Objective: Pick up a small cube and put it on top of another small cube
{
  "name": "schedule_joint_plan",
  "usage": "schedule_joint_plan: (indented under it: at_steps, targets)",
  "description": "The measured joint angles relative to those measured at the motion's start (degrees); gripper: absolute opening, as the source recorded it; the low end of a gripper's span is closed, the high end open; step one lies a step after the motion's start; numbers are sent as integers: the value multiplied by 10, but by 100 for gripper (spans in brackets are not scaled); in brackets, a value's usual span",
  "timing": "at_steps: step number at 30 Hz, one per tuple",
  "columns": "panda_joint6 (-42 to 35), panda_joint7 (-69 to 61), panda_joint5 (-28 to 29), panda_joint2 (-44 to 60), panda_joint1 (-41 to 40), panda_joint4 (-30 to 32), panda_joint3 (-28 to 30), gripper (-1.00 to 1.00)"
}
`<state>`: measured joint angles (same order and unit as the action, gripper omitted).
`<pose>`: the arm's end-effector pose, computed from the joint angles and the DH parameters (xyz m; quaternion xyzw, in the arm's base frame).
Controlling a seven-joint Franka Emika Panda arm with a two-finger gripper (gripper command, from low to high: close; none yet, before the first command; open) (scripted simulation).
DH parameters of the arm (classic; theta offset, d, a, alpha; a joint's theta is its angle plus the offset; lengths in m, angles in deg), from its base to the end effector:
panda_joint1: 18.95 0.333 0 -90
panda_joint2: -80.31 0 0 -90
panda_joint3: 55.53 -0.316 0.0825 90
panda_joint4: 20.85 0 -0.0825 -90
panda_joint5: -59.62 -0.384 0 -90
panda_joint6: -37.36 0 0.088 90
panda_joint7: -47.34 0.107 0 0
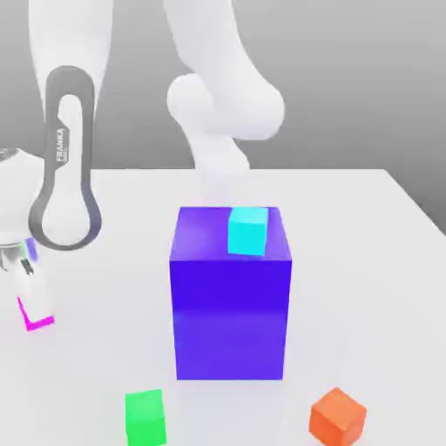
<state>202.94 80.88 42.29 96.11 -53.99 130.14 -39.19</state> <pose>0.2405 -0.3440 0.1565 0.6351 -0.7724 0.0002 0.0012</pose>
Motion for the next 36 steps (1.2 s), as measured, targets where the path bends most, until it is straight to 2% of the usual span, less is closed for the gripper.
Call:
schedule_joint_plan:
  at_steps: [3, 8, 34, 36]
  targets:
    - [-42, 48, 67, -60, 26, 14, 39, -100]
    - [-67, 8, 104, -74, 52, 1, 15, -100]
    - [-166, -337, 179, -84, 183, -93, -186, -100]
    - [-153, -351, 183, -66, 190, -98, -194, -100]
